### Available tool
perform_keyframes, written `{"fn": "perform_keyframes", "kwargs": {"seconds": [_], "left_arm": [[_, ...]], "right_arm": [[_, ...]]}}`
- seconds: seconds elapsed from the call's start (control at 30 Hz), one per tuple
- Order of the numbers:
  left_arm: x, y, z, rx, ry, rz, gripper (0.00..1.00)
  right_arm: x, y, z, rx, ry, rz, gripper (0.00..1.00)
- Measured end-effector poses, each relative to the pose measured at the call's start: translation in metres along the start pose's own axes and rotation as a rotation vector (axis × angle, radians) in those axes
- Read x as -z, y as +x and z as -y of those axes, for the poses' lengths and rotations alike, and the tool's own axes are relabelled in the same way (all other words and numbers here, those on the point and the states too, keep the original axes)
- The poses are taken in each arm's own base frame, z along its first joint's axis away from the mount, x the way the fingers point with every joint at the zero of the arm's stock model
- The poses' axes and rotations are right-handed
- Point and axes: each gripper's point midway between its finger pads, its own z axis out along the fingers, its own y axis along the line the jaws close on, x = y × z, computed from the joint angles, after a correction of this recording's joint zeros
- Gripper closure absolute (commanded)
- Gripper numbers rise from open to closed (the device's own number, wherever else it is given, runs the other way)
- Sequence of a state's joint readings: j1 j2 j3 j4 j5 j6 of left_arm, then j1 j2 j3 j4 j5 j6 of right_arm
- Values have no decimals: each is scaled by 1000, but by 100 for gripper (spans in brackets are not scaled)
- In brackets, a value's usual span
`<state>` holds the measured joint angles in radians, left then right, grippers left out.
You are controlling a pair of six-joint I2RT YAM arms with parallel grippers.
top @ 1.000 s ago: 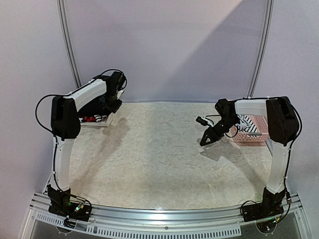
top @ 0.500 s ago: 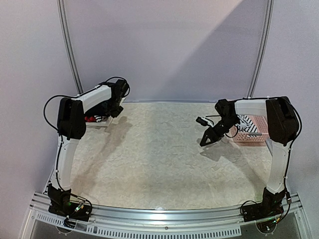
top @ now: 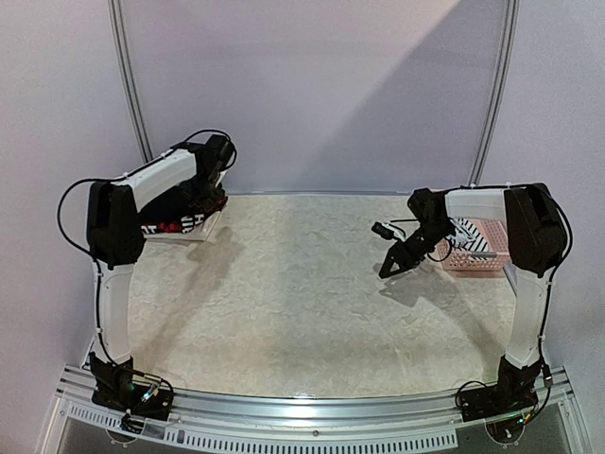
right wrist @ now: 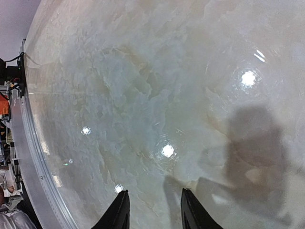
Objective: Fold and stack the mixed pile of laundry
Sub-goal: Adjust the square-folded T-shirt at the corner of the board, then pick up the crumpled tank top from the bin.
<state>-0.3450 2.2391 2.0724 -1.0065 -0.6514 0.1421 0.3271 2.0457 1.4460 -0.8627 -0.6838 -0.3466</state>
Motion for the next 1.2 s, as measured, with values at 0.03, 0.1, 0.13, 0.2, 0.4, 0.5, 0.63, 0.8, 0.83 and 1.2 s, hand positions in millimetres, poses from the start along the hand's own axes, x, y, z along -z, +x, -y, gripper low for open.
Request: {"fn": "perform_keyframes", "kwargs": {"seconds": [0.03,0.1,0.13,0.2,0.4,0.5,0.63,0.8,0.83,1.2], "left_arm": [[8,0,-8,9,-12,11,100],[18,0,-18,21,-26,25,100],[22,1,-22,24,-33,28,100],[23,3,-24,22,-40,24,100],[7,15,-5,-21,-5,-43,64],[3,18,5,-22,26,-63,54],[29,9,14,8,95,-8,49],[126,-13,14,73,218,208,47],[145,-14,14,88,241,252,46],[201,39,173,15,496,405,44]], "right_arm": [[0,0,0,0,-2,0,64],[0,0,-1,-1,-4,0,64],[0,0,-1,-1,-5,0,64],[0,0,-1,-1,-6,0,64],[0,1,-1,-2,-8,-1,64],[0,1,-2,-4,-9,-3,64],[4,1,-1,-12,-10,2,62],[33,-6,4,-27,3,57,59],[43,-9,6,-33,10,77,59],[200,-31,58,-34,423,332,56]]}}
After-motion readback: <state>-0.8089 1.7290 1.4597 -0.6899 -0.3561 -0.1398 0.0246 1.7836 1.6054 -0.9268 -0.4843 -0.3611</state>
